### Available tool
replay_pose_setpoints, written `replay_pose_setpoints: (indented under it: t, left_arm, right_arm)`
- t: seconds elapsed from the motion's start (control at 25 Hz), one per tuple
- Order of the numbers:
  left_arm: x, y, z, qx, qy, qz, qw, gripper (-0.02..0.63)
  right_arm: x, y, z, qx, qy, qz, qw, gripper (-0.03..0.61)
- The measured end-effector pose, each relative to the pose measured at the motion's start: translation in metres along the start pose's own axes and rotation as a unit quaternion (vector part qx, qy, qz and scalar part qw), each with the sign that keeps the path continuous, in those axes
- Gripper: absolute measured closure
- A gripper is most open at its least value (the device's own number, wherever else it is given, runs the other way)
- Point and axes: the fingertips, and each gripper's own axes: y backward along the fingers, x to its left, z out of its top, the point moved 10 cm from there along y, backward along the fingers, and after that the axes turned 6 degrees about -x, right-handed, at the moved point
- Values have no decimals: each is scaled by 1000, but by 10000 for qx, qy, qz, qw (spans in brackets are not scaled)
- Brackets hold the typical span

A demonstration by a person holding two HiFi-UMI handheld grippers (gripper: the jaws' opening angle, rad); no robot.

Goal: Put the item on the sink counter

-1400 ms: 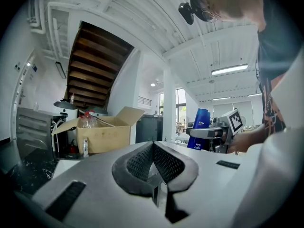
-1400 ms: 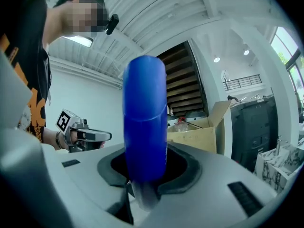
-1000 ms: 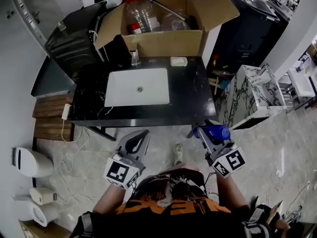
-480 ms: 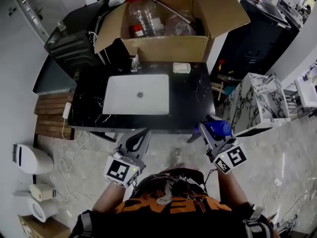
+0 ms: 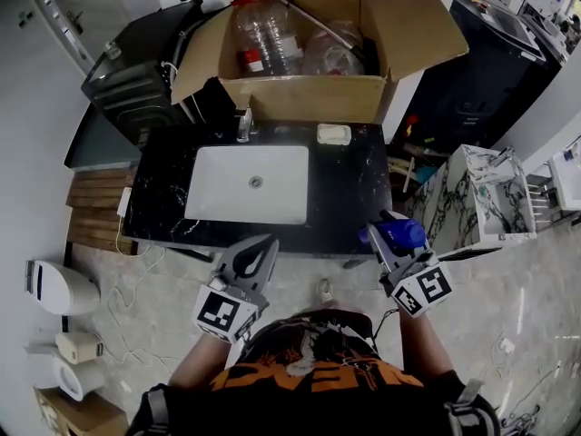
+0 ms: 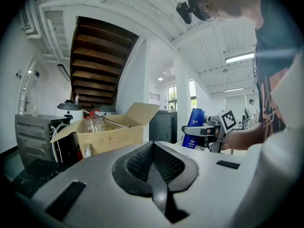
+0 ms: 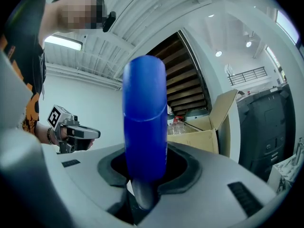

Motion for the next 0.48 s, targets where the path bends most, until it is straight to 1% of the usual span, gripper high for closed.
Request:
replay_pose_setpoints:
  t: [0.08,0.28,0.48]
  left_arm:
    - [2,-8,-3,64,-76,-6,10000,595]
    - [9,-32,-3,124,50,109,9999,595]
    - [19,-56,-12,183,45,200,9996,595]
  right_arm:
    - [-11,-5,-3,37,-20,6,10000,439]
    - [-38,-20,-10,76,-61,29,9999,439]
    - [-64,-36,-22,158,-69,50,9998,439]
